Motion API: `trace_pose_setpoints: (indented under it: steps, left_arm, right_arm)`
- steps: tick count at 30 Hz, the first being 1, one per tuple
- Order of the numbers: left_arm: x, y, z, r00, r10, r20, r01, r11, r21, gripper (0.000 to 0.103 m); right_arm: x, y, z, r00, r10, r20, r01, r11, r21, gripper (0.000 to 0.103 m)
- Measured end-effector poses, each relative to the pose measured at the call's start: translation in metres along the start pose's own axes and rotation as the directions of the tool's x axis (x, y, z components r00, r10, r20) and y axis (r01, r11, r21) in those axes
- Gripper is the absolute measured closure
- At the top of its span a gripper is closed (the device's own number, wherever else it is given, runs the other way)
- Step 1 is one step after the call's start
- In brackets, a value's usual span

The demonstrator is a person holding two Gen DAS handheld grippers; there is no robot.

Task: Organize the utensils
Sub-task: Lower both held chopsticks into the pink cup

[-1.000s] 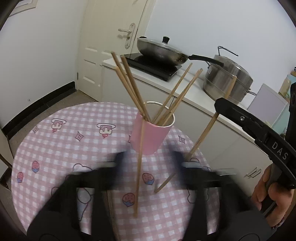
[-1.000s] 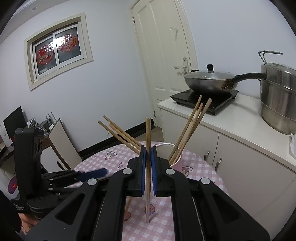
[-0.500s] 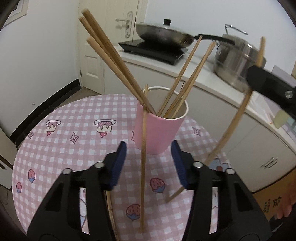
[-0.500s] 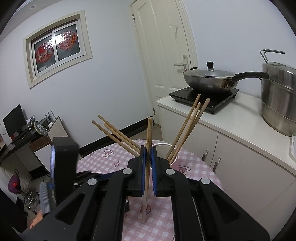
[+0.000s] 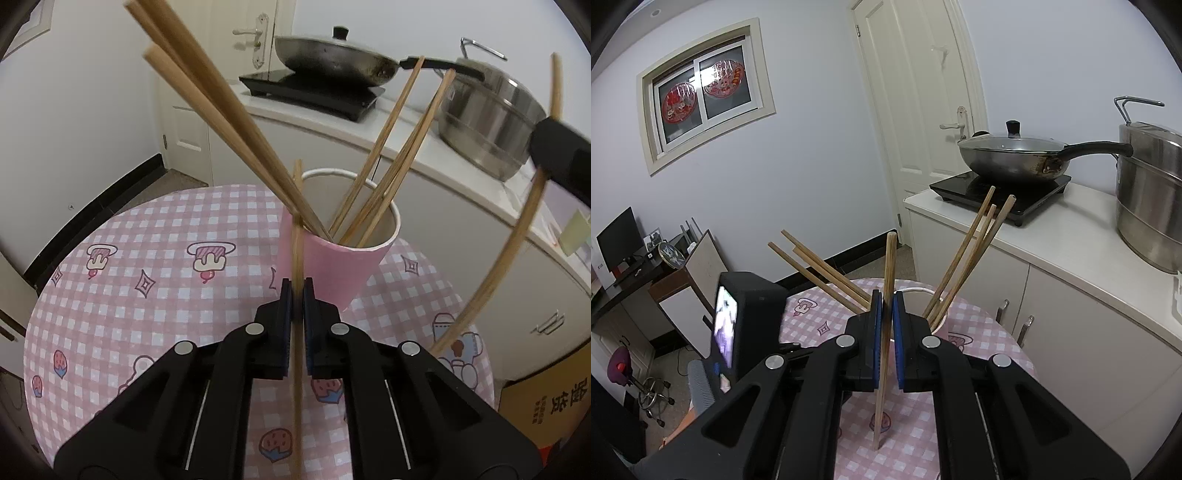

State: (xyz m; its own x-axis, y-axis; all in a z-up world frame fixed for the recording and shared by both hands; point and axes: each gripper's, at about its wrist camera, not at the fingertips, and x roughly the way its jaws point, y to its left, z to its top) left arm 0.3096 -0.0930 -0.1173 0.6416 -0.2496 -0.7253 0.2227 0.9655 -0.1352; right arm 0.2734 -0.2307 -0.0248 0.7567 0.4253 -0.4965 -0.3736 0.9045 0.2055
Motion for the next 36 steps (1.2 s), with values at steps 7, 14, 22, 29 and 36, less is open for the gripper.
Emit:
trace_pose_setpoints:
  steps: [7,14,22,29,36]
  left_arm:
    - [-0.036,0.006,-0.002,0.996,-0.023,0.090,0.025,0.999,-0.022,0.097]
    - [-0.085,0.008,-0.007,0.977,-0.035,0.210,0.043,0.998,-0.035,0.097]
    - [-0.137,0.025,-0.009,0.920,0.042,0.389,0.007,0.993,-0.122,0.097]
    - [-0.167,0.024,0.009,0.859,0.038,0.510,0.041,0.989,-0.143,0.097]
    - [-0.163,0.005,0.034,0.816,0.029,0.577,0.057,0.990,-0.130,0.097]
  right_arm:
    - [-0.002,0.006,0.001,1.000,-0.003,0.003,0.003,1.000,-0.011,0.098]
    - [-0.013,0.017,0.010,1.000,-0.007,0.026,0.008,0.999,-0.038,0.099]
    - [-0.029,0.027,0.028,0.995,-0.027,0.094,0.033,0.997,-0.063,0.099]
    - [-0.041,0.035,0.054,0.983,-0.056,0.175,0.074,0.992,-0.098,0.099]
    - [-0.037,0.037,0.073,0.966,-0.086,0.245,0.120,0.985,-0.125,0.099]
